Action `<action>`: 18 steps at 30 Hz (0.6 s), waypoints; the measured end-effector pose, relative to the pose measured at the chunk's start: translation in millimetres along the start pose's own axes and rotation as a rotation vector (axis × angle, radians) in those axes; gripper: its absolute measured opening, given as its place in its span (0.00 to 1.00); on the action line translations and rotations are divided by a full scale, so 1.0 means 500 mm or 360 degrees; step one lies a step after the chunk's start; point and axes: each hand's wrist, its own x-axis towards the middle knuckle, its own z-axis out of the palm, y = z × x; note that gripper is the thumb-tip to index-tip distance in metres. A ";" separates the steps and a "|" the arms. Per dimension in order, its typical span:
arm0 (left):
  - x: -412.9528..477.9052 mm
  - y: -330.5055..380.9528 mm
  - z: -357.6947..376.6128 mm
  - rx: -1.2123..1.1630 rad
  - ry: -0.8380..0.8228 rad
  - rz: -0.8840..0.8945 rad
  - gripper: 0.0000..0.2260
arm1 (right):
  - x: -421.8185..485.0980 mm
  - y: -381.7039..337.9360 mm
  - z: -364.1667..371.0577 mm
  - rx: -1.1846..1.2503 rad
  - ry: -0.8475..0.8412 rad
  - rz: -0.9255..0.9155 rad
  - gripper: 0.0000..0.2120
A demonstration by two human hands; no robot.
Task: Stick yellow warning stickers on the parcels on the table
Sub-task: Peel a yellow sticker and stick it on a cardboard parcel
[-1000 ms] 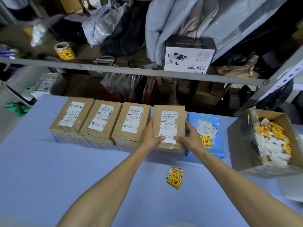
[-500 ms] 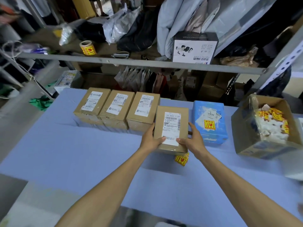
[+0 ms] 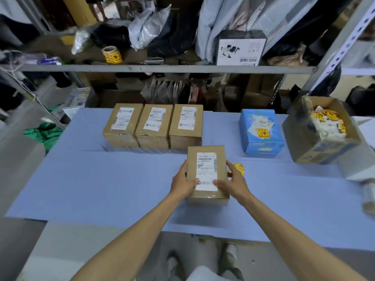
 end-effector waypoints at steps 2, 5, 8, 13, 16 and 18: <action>-0.001 -0.014 -0.019 0.0056 0.0024 -0.0032 0.37 | -0.001 -0.001 0.027 0.0012 -0.0028 0.0004 0.40; 0.005 -0.029 -0.038 0.0051 -0.0002 -0.0043 0.36 | 0.006 0.006 0.048 0.0052 -0.0022 0.0051 0.39; 0.016 -0.033 -0.039 0.0033 -0.0033 -0.0021 0.35 | 0.013 0.017 0.053 0.0096 0.0003 0.0101 0.38; 0.035 -0.031 -0.030 0.0037 0.0014 -0.0044 0.34 | 0.029 0.021 0.044 0.0091 -0.0031 0.0102 0.35; 0.039 -0.022 -0.017 0.0040 0.0051 -0.0061 0.32 | 0.036 0.025 0.039 0.0052 -0.0038 0.0050 0.35; 0.047 -0.016 -0.010 -0.0016 0.0086 -0.0075 0.29 | 0.042 0.031 0.038 0.0064 -0.0055 0.0025 0.37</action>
